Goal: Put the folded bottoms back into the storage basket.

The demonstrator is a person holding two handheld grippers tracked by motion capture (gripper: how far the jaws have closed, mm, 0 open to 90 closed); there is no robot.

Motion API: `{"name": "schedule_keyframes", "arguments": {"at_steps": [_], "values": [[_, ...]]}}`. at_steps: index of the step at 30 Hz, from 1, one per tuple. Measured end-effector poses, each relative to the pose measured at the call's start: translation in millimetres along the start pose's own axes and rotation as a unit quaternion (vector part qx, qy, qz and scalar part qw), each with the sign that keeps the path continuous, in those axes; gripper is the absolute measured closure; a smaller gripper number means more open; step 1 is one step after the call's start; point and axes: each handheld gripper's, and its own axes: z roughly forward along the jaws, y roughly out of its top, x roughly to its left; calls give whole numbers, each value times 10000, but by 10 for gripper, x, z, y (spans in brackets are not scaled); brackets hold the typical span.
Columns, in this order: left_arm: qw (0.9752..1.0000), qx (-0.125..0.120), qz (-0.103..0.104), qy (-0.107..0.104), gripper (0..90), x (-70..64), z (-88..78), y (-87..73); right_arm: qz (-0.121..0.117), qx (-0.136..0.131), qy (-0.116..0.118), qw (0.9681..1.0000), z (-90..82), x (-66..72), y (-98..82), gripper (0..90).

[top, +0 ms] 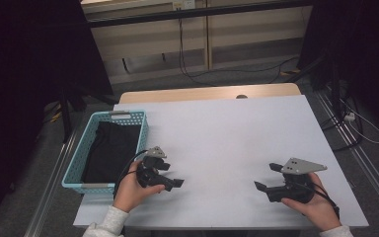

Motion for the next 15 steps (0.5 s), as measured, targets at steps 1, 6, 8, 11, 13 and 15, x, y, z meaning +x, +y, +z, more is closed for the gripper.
{"name": "schedule_keyframes", "arguments": {"at_steps": [1,6,8,11,13,15], "values": [[10000,6,5,14,133,1,-9,-10,17,5,-5,10000,-6,-2,-5,175],[10000,-82,13,3,130,-10,-45,-37,25,39,-30,10000,-26,-23,-31,175],[10000,-87,37,-8,130,-20,-50,-47,34,44,-39,10000,-32,-29,-38,175],[10000,-53,74,-4,129,-33,-44,-66,42,38,-44,10000,-39,-36,-44,175],[9999,-53,90,-17,128,-35,-44,-77,46,41,-52,10000,-41,-38,-47,175],[10000,-62,71,-3,124,-45,-48,-87,44,44,-46,10000,-38,-39,-49,175]]}}
